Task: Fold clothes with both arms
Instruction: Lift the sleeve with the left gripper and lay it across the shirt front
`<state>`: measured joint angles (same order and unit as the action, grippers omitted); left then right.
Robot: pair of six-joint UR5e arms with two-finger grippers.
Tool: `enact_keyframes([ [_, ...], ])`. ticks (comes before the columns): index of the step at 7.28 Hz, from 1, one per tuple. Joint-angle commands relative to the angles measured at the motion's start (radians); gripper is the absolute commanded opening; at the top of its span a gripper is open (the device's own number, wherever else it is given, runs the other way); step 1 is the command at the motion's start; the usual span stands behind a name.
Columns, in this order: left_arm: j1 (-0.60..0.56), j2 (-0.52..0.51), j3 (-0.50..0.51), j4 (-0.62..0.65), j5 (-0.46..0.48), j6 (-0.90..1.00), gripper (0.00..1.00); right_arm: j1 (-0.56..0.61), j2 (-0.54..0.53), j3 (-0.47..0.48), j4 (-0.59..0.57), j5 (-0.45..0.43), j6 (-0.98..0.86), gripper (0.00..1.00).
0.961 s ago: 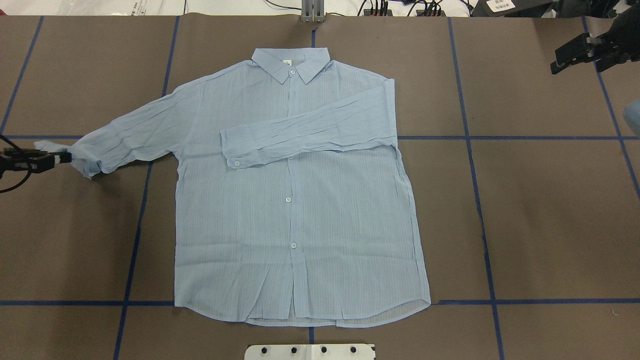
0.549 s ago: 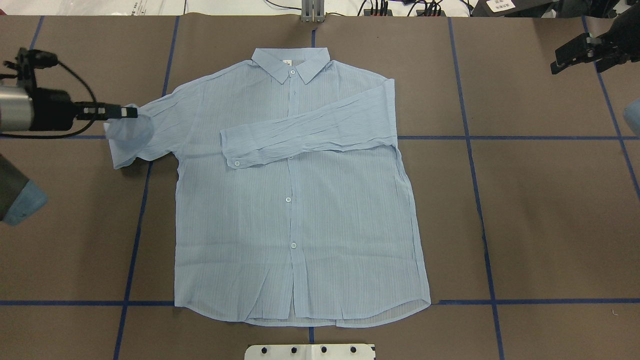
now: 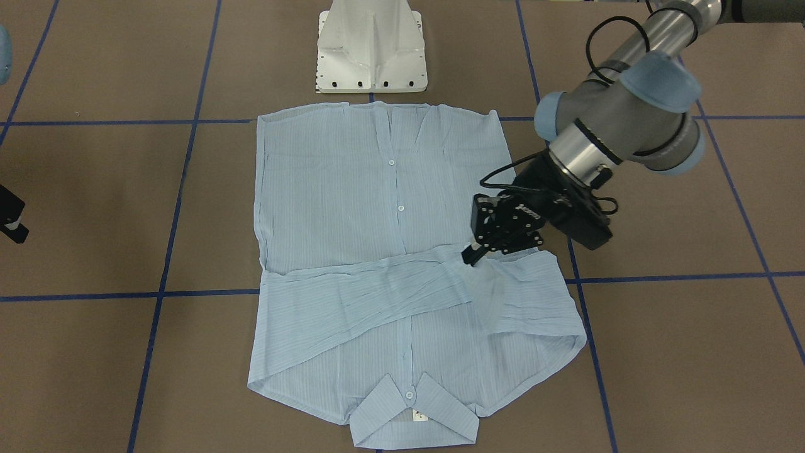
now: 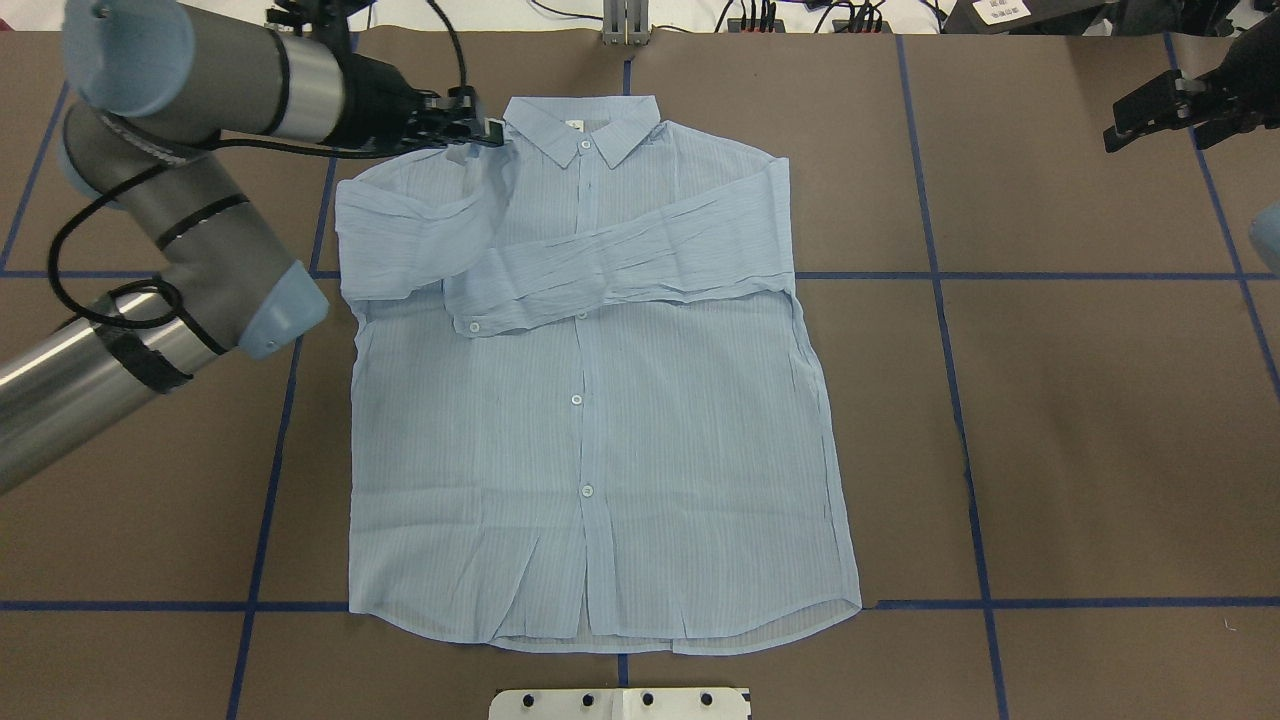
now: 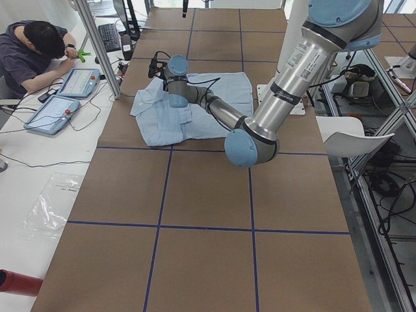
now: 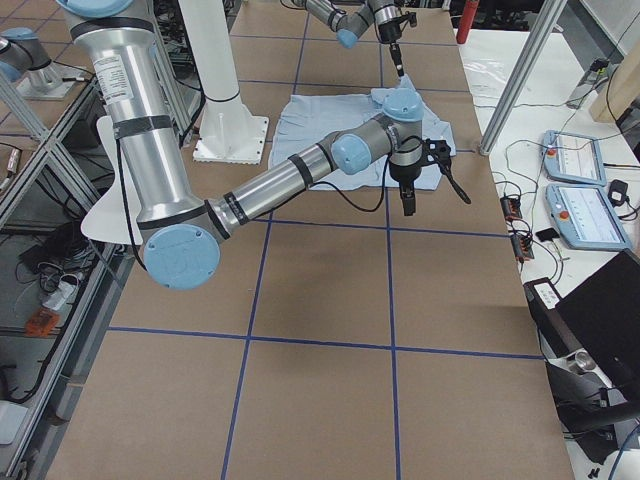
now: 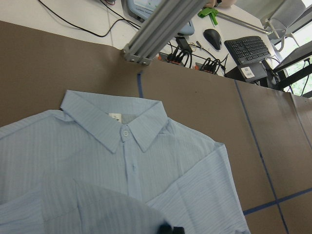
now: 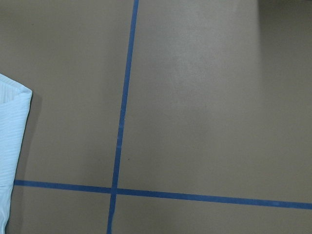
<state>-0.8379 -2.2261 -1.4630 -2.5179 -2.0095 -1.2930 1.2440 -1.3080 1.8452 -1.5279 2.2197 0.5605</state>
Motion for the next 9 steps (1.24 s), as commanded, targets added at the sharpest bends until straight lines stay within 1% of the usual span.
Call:
enact_keyframes([
  [1, 0.121, -0.090, 0.053, 0.031, 0.124, -0.019, 0.00, 0.000, -0.001, -0.001, 0.000, 0.000, 0.001, 1.00],
  [3, 0.260, -0.137, 0.151, 0.024, 0.300, -0.015, 0.00, 0.000, -0.002, -0.001, 0.000, 0.002, 0.001, 1.00],
  [4, 0.290, -0.171, 0.186, 0.022, 0.311, -0.015, 0.00, 0.000, -0.002, -0.001, 0.000, 0.002, 0.001, 1.00],
  [5, 0.302, -0.178, 0.191, 0.018, 0.316, -0.006, 0.99, 0.000, -0.002, -0.001, 0.000, 0.002, 0.001, 1.00],
  [6, 0.315, -0.181, 0.188, 0.021, 0.337, 0.032, 1.00, 0.000, -0.002, 0.000, 0.000, 0.002, 0.001, 1.00],
  [7, 0.315, -0.176, 0.185, 0.030, 0.331, 0.099, 1.00, 0.000, -0.002, 0.003, 0.000, 0.002, 0.002, 1.00],
  [8, 0.315, -0.167, 0.181, 0.046, 0.321, 0.175, 1.00, -0.003, -0.001, 0.003, 0.008, 0.002, 0.016, 1.00],
  [9, 0.309, -0.161, 0.162, 0.068, 0.283, 0.223, 1.00, -0.011, -0.002, 0.002, 0.043, 0.002, 0.047, 1.00],
])
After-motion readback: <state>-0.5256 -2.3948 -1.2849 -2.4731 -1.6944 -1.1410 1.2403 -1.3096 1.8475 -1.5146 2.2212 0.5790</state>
